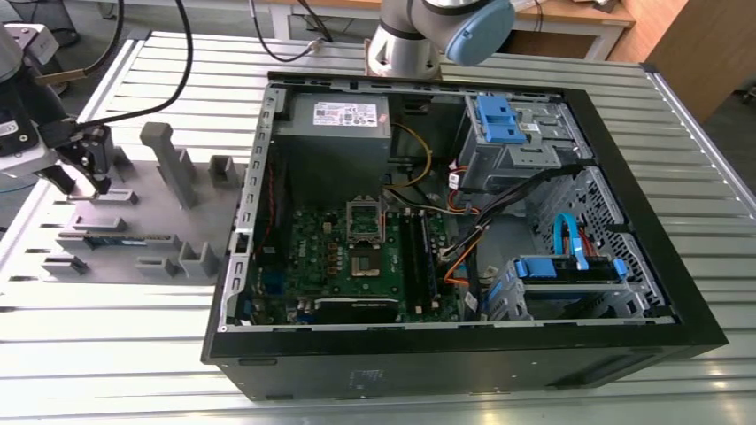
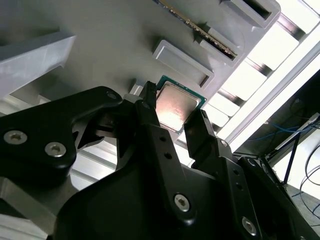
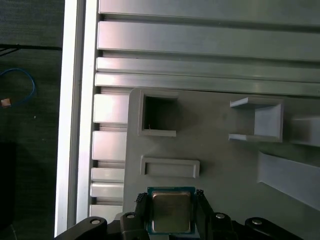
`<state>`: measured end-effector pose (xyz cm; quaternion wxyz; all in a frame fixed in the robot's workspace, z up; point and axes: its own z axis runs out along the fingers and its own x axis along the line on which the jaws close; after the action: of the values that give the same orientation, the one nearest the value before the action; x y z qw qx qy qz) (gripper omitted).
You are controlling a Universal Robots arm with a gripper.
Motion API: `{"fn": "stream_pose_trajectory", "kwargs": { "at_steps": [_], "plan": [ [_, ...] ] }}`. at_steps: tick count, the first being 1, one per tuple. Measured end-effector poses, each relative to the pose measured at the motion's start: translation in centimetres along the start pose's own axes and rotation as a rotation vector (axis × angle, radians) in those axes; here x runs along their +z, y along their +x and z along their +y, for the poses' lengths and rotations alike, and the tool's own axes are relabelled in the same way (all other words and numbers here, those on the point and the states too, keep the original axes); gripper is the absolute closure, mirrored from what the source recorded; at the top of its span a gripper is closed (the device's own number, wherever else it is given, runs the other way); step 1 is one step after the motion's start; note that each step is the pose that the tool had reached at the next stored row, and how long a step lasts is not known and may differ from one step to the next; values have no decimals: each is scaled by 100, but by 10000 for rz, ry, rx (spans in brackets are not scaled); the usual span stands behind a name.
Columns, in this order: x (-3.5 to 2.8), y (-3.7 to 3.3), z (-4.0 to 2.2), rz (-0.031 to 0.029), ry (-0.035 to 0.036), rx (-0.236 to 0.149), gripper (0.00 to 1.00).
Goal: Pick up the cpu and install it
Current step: 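Pick up the cpu and move it towards the insertion slot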
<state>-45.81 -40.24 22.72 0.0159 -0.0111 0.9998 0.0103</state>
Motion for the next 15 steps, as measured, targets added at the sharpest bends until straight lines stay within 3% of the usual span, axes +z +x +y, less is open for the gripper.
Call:
{"fn": "stream_pose_trajectory", "kwargs": {
  "at_steps": [15],
  "plan": [
    [-166, -6, 3, -2, -1, 0, 53]
  ]
}}
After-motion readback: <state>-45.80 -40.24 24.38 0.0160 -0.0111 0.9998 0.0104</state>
